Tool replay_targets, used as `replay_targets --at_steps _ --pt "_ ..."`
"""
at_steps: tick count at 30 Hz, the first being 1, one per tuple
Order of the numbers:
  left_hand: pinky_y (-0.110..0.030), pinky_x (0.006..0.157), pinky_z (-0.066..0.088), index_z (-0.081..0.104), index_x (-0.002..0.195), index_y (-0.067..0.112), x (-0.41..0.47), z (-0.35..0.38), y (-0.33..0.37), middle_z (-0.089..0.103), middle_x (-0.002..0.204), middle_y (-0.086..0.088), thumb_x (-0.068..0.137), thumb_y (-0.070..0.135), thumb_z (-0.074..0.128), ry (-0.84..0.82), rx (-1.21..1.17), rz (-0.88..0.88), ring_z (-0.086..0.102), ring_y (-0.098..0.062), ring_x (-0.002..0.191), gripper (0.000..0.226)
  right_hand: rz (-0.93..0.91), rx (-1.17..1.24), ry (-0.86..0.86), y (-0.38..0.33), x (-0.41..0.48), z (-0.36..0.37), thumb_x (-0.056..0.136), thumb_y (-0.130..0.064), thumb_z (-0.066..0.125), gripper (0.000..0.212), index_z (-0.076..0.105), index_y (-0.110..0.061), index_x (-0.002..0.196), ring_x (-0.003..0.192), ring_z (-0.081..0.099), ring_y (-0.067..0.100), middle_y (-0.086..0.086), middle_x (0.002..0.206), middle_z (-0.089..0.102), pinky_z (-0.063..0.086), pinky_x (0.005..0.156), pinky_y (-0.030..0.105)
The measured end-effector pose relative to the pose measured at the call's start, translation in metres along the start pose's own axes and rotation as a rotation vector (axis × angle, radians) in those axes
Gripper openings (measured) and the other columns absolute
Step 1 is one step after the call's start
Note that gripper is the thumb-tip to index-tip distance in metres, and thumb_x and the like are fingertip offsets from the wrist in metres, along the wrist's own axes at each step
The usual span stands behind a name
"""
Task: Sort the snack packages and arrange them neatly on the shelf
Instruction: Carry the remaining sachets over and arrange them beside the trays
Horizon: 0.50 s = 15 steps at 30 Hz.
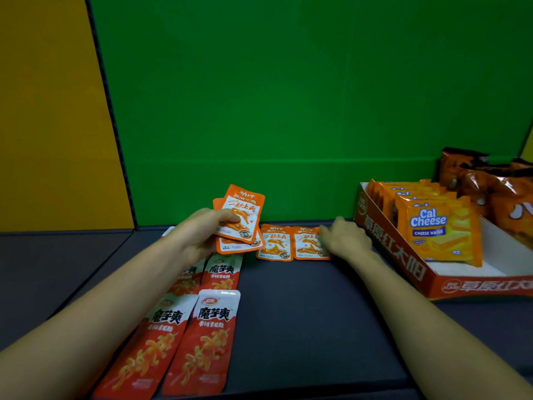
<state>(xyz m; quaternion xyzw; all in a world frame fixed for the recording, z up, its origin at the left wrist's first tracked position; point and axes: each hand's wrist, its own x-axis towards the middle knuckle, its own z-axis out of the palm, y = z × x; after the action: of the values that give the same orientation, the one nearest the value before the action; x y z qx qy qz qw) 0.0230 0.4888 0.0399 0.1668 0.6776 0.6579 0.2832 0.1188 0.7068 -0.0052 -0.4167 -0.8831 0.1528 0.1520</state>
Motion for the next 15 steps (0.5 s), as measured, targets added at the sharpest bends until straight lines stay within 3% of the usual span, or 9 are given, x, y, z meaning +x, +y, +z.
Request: replay_targets --at_steps 3,7,11,13,15 --pt "-0.024 0.049 0.057 0.059 0.082 0.003 0.0 0.007 -0.002 0.07 0.056 -0.005 0.089 0.005 0.056 -0.038 0.042 0.014 0.067 -0.013 0.047 0.008 -0.167 0.256 0.043 -0.007 -0.011 -0.012 0.097 -0.045 0.036 0.042 0.06 -0.011 0.103 0.104 0.057 0.028 0.011 0.113 0.064 0.04 0.085 0.034" --pt "-0.022 0.053 0.057 0.063 0.082 0.005 0.0 0.027 -0.008 0.071 0.062 -0.003 0.087 0.0 0.058 -0.111 0.067 0.069 0.068 -0.012 0.05 0.009 -0.331 0.603 -0.219 -0.029 -0.041 -0.021 0.096 -0.048 0.04 0.043 0.067 -0.021 0.075 0.082 0.057 0.014 -0.003 0.082 0.066 0.041 0.073 0.025" --pt "-0.023 0.058 0.058 0.066 0.086 0.005 0.0 0.042 -0.013 0.073 0.073 -0.005 0.084 -0.002 0.062 -0.157 0.056 0.094 0.069 -0.012 0.055 0.008 -0.331 0.62 -0.219 -0.03 -0.05 -0.02 0.091 -0.044 0.053 0.033 0.072 -0.017 0.092 0.096 0.066 0.016 0.001 0.1 0.073 0.048 0.089 0.032" --pt "-0.023 0.057 0.058 0.065 0.086 0.006 0.001 0.045 -0.013 0.073 0.08 -0.006 0.088 0.004 0.059 -0.153 0.04 0.075 0.069 -0.012 0.053 0.006 -0.312 0.636 -0.198 -0.024 -0.048 -0.023 0.09 -0.042 0.055 0.028 0.07 -0.019 0.092 0.097 0.066 0.017 0.001 0.101 0.073 0.048 0.091 0.035" --pt "-0.023 0.053 0.056 0.062 0.082 0.007 0.0 0.045 -0.011 0.072 0.065 -0.005 0.093 0.01 0.051 -0.133 0.015 0.047 0.067 -0.011 0.048 0.016 -0.305 0.715 -0.226 -0.016 -0.043 -0.025 0.091 -0.036 0.057 0.02 0.068 -0.02 0.091 0.097 0.067 0.019 0.005 0.104 0.073 0.05 0.095 0.039"
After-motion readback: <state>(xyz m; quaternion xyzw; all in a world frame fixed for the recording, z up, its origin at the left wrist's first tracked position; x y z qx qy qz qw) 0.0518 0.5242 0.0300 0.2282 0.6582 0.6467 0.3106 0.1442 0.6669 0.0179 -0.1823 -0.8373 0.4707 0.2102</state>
